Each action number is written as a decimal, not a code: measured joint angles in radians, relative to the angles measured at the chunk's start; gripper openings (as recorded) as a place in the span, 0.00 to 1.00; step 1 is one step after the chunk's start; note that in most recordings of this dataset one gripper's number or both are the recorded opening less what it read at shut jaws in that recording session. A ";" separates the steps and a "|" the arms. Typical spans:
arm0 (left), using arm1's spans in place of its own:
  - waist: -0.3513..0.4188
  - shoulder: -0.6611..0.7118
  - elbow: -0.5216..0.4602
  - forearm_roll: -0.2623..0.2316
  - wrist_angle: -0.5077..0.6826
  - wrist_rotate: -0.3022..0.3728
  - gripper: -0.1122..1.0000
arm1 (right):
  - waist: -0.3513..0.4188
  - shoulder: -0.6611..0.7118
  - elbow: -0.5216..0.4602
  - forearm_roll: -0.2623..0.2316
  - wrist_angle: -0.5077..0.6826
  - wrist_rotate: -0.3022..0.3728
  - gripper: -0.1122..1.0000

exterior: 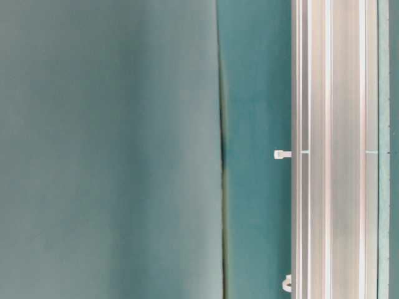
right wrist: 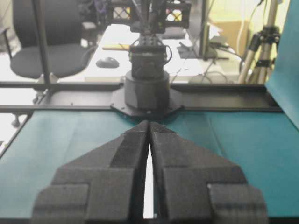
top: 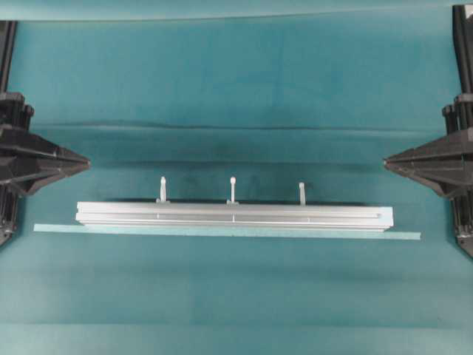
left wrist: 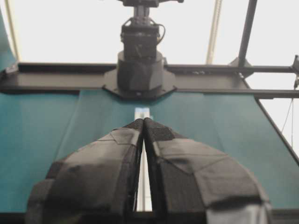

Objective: Lift the large metal rail with both hands.
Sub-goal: 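Move both grippers down over the two ends of the silver rail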

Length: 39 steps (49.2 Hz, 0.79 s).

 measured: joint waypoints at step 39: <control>0.048 0.198 -0.327 0.014 0.709 0.009 0.09 | -0.020 0.153 -0.291 0.080 0.749 0.104 0.10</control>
